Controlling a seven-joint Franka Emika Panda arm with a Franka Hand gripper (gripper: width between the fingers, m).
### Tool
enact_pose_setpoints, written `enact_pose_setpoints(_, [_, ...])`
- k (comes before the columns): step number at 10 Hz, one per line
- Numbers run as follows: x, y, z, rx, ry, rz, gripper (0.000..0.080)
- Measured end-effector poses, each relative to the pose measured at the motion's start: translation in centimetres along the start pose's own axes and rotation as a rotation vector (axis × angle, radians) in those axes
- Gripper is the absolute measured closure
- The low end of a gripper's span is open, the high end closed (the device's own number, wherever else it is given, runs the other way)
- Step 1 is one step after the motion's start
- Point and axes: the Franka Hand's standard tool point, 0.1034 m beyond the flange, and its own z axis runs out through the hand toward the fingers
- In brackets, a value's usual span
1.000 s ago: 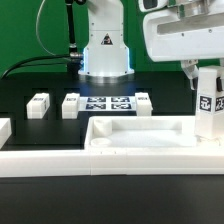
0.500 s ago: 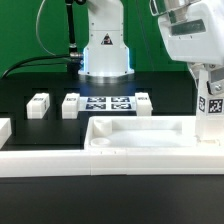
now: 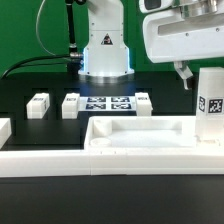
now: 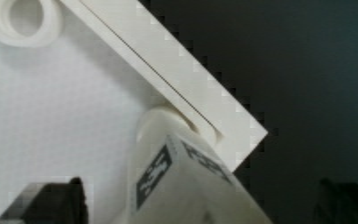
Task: Assemble desk
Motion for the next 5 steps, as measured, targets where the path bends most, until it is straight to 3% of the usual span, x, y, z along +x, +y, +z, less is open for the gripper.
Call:
enact_pose_setpoints(2, [0.05,0.07,0.04,-0.002,0.0,-0.169,0.0151])
enact_pose_setpoints(3, [0.25,0.14,-0.07,-0.038,0.021,-0.406,0.0151])
enact_pose_setpoints(5, [0.57,0.02,-0.21,-0.077,0.035,-0.764,0.0151])
